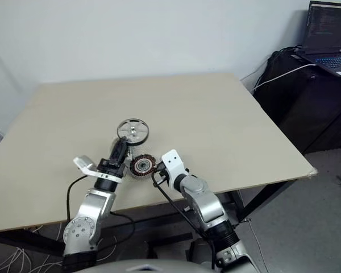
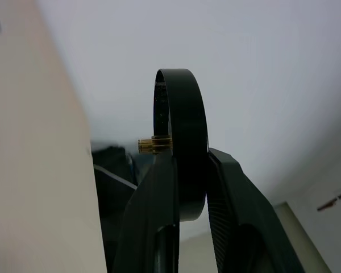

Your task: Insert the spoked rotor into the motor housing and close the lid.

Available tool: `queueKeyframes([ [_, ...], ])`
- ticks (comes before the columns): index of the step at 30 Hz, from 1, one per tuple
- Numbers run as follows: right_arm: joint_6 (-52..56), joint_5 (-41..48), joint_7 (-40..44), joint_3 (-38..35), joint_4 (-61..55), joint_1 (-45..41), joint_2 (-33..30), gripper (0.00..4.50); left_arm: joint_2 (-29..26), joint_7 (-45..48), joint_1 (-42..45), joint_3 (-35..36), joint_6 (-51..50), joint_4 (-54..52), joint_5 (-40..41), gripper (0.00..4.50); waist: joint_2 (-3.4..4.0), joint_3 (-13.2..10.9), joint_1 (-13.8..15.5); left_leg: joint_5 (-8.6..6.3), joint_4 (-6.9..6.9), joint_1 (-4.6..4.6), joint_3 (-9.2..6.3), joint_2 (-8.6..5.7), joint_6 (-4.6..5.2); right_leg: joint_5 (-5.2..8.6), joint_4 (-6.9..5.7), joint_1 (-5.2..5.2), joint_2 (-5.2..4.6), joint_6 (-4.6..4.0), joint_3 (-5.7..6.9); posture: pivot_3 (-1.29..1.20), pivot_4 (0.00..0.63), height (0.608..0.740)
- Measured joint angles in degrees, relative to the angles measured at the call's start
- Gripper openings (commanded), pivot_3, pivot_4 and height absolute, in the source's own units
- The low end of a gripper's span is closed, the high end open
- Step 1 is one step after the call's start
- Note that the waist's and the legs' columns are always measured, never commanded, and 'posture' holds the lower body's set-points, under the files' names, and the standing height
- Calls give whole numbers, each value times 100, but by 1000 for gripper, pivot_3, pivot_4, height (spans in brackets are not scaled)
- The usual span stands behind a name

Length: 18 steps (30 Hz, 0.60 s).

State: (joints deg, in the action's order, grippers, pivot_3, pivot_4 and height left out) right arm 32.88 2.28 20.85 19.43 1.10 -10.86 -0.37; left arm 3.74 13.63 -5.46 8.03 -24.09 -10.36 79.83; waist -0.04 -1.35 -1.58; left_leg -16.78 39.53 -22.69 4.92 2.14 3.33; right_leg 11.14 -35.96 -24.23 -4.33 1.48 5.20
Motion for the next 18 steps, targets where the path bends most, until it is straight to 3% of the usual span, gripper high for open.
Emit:
queueKeyframes([
  [10, -9, 12, -15, -10, -2, 16, 8, 0, 7, -1058, -160, -13, -409, 24, -121, 368, 0, 0, 9, 0, 0, 0, -1, 0, 0, 0, 0, -1, 0, 0, -2, 0, 0, 740],
  [18, -13, 16, 7, 4, -9, 29, 5, 0, 17, -1062, -91, 274, -285, 627, -327, 368, 0, 0, 17, 0, 0, -2, 0, 0, -1, 0, -1, -4, 0, 0, -1, 0, 0, 740],
])
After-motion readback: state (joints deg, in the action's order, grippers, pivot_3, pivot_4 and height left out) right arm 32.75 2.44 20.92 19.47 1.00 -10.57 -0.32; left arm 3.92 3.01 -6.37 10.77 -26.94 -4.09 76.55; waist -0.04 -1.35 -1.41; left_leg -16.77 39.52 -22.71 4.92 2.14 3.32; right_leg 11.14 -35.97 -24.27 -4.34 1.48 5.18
